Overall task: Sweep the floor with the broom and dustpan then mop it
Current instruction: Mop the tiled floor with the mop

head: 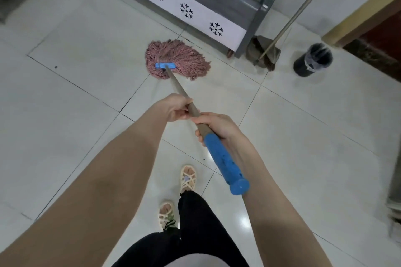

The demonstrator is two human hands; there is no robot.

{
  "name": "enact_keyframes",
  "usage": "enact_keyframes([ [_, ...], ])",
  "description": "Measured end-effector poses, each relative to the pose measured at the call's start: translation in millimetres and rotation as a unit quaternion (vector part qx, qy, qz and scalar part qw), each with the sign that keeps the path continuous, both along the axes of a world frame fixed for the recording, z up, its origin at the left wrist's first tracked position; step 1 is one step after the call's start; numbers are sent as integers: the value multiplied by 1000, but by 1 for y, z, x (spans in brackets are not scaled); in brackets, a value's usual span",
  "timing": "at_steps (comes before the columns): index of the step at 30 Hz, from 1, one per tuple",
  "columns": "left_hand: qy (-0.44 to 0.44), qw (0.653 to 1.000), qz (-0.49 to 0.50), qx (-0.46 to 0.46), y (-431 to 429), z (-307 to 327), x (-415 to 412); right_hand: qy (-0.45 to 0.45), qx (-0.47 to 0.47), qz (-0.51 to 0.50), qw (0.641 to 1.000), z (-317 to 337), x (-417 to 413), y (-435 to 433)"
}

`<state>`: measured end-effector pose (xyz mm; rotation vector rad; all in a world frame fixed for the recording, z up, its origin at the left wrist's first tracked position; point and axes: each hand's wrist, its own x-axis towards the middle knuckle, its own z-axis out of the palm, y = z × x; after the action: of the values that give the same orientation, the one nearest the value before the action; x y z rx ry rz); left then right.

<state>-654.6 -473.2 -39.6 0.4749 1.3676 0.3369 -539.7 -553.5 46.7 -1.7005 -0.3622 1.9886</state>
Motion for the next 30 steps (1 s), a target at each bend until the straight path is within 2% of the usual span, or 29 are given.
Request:
enact_keyframes([
  [6, 32, 998, 55, -6, -81, 4, -75, 42, 6, 50, 998, -4, -62, -67],
  [11, 59, 993, 100, -11, -136, 2, -101, 30, 4, 132, 991, -9, -79, -106],
  [13, 64, 992, 110, -7, -147, 0, -94, 7, 0, 177, 984, -9, -70, -113],
  [16, 46, 993, 107, -14, -161, -6, -75, -25, -17, 184, 982, -10, -48, -130],
  [24, 0, 994, 111, 7, -183, -9, -4, -43, -27, 108, 993, -9, 17, -167],
  [30, -31, 997, 68, 8, -200, 0, 82, -68, -41, 62, 995, 6, 87, -191],
])
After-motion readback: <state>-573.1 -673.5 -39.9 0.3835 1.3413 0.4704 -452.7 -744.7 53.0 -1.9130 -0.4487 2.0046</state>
